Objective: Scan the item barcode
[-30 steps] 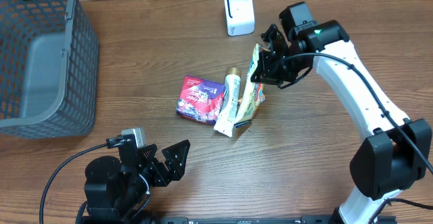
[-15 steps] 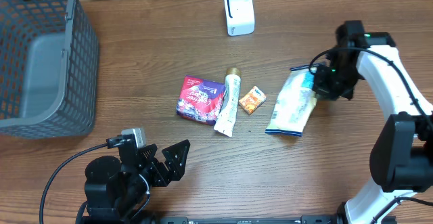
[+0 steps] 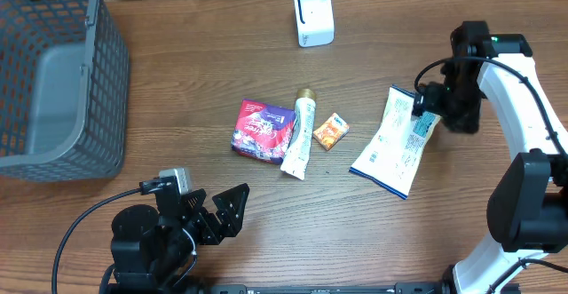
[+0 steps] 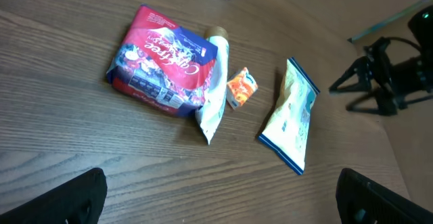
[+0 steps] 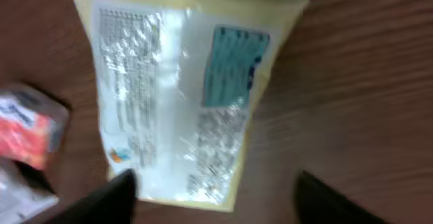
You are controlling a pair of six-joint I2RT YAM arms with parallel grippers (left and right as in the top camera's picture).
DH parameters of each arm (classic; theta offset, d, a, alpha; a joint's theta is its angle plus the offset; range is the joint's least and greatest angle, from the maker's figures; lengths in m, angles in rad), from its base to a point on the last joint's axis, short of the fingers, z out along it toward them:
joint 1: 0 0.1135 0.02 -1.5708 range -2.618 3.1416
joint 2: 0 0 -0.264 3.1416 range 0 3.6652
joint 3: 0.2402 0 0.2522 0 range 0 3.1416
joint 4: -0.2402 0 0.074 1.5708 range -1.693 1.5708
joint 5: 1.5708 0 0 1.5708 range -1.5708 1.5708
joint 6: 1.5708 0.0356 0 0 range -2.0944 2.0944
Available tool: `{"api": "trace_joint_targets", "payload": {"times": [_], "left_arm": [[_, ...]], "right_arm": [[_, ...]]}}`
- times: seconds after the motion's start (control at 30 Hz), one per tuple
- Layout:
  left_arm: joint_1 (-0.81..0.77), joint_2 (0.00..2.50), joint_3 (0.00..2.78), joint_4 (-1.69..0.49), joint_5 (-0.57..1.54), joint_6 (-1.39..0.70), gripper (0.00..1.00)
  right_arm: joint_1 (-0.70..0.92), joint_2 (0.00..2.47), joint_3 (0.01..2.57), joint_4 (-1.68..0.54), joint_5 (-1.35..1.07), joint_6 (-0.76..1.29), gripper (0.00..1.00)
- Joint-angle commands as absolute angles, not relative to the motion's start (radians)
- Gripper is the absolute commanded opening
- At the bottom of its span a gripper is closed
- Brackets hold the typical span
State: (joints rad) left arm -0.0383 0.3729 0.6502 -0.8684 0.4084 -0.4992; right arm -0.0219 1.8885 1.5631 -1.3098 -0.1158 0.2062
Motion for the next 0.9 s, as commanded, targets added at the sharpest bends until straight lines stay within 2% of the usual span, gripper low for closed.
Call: {"api": "trace_joint_targets", "payload": {"times": [0.0, 0.07, 0.17, 0.23, 0.3, 0.5, 0.57, 0.8, 0.87], "left_arm": [[-0.033, 0.366, 0.656, -0.866, 0.416, -0.509, 1.00], [-0.033, 0.366, 0.656, -0.866, 0.415, -0.509, 1.00], [-0.033, 0.366, 0.656, -0.866, 0.416, -0.509, 1.00], [-0.033, 0.366, 0.656, -0.866, 0.416, -0.509, 1.00], [-0.033, 0.366, 0.656, -0.866, 0.416, -0.509, 1.00], [-0.033, 0.366, 0.656, -0.866, 0.416, -0.509, 1.00], [-0.033, 0.366, 0.656, -0.866, 0.416, -0.509, 1.00], [-0.033, 0.366, 0.656, -0.866, 0.416, -0.509, 1.00], [-0.033, 0.366, 0.656, -0.866, 0.415, -0.509, 1.00]], "right_arm": [[-0.015, 1.874, 1.525, -1.256, -0.184, 0.210, 0.53], [-0.007, 1.874, 1.467, -1.203, -0.185, 0.247, 0.50], [0.018, 1.875, 1.332, -1.065, -0.222, 0.336, 0.34], [0.046, 1.875, 1.252, -0.946, -0.358, 0.361, 0.29], [0.083, 1.875, 1.200, -0.848, -0.422, 0.392, 0.31], [0.225, 1.876, 1.146, -0.628, -0.399, 0.555, 0.30], [0.255, 1.876, 1.166, -0.614, -0.395, 0.554, 0.34], [0.284, 1.876, 1.320, -0.694, -0.405, 0.514, 0.35], [0.285, 1.876, 1.357, -0.740, -0.395, 0.467, 0.40]]}}
